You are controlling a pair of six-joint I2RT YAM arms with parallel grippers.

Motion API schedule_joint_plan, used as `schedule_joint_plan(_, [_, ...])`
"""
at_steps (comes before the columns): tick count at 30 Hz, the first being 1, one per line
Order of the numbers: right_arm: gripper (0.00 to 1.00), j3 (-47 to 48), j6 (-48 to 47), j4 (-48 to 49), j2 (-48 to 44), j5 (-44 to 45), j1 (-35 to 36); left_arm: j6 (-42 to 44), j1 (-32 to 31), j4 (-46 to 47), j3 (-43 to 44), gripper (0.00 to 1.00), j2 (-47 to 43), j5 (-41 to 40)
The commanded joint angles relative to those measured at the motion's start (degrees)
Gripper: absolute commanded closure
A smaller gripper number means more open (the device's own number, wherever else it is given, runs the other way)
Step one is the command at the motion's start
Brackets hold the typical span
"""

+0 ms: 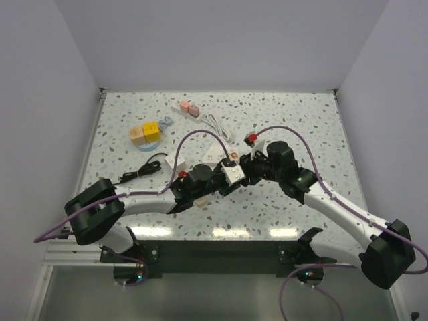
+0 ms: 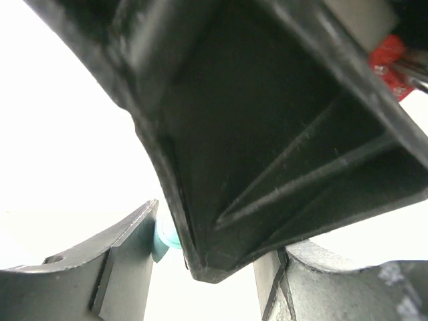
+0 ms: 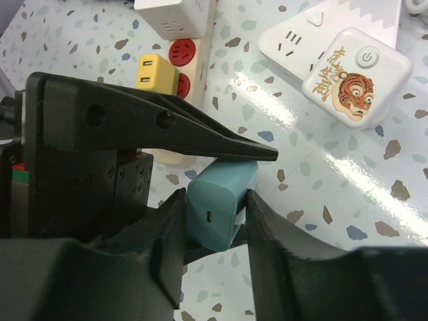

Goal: Insert the plug

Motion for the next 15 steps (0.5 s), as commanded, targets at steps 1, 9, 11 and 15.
schedule_joint_plan(1, [0.69,2.23,-1.13,-1.95,1.04,1.19,0.05,0.76,-0.05,2.94,2.0,1.0,-1.51,-1.06])
schedule_joint_plan(9, [1.0,4.17,-0.43,-2.04,1.93,7.6,0.05,-0.12,-0.14,4.96,0.06,0.43,-3.62,-3.78])
schedule_joint_plan(11, [1.0,5.04,-0.51,-2.3,1.14,11.99,-0.13,-0.29,-0.05,4.79,-0.47,0.12,-4.23,-4.39])
schedule_joint_plan(15, [1.0,6.63,-0.95,-2.3,-0.36,15.86,-1.97,-0.3,-0.05,3.82,-1.43,0.02,-5.2,-5.8])
